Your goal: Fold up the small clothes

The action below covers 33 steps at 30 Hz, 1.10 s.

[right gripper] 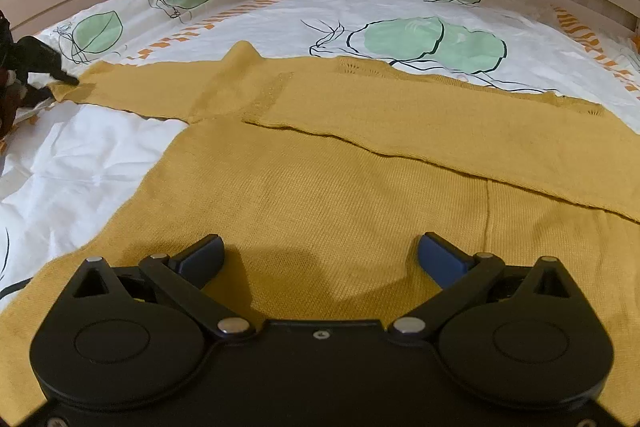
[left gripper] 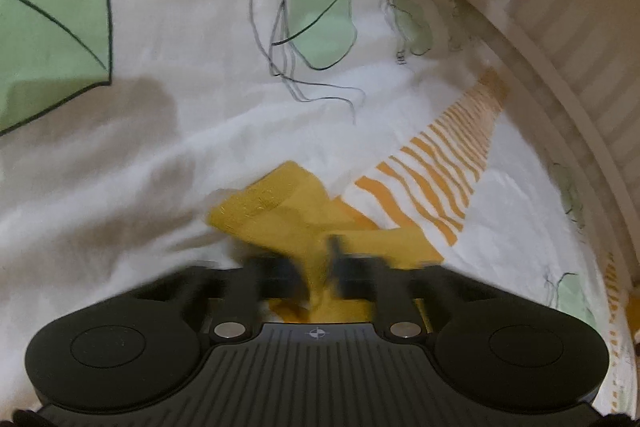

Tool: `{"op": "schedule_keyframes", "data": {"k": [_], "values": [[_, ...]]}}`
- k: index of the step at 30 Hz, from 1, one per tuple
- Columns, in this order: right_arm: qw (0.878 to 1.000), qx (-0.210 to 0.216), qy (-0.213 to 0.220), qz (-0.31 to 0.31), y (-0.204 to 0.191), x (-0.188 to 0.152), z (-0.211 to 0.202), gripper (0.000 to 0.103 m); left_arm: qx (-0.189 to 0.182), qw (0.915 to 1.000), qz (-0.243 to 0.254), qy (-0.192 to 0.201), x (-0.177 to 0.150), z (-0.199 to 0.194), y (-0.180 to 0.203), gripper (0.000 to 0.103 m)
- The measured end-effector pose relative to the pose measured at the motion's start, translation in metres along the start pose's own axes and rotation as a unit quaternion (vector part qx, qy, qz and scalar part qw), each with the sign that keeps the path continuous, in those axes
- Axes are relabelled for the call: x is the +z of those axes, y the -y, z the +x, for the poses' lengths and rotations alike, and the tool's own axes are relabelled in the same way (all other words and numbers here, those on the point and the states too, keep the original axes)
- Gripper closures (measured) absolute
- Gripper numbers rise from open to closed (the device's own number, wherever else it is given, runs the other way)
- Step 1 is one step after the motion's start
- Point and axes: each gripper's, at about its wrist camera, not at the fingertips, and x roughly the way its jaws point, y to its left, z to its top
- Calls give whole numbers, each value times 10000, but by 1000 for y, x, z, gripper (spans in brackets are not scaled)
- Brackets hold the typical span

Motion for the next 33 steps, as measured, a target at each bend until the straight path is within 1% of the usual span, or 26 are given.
{"op": "schedule_keyframes", "data": {"k": [2,5,6,8,12,14,16,18,21,23,25,27,28,33], "values": [[10000,8,0,6,0,0,0,0,48,9987,372,332,-2,-14,16,96],[10000,20,-2,24,1,1,0,0,-52,9953,827,498,0,-35,48,96],[10000,33,-2,36,1,1,0,0,-134,9938,948,560,1,-44,60,96],[9999,79,-5,83,3,1,-1,0,-378,9890,1237,717,2,-68,91,96],[9993,280,-50,234,12,6,-4,0,-848,9789,1669,820,-4,-108,155,96],[9988,330,-51,349,18,9,-11,2,-1147,9721,1866,844,-13,-128,193,96],[9986,254,-8,472,28,11,-23,2,-1354,9658,2040,846,-25,-141,228,96],[9978,219,50,620,42,10,-36,2,-1602,9597,2164,808,-43,-148,262,96],[9962,147,81,850,66,6,-56,2,-1903,9506,2354,681,-75,-147,309,96],[9952,46,88,977,83,2,-68,2,-2063,9426,2563,571,-106,-139,341,96],[9938,-23,103,1111,98,-3,-78,2,-2201,9380,2651,382,-137,-127,364,96],[9924,-93,102,1226,112,-7,-85,2,-2307,9367,2628,152,-167,-113,377,96],[9916,-133,97,1285,119,-9,-88,2,-2344,9356,2641,2,-187,-104,386,96],[9875,-277,74,1550,145,-18,-98,2,-2343,9300,2780,-541,-264,-66,412,96]]}}
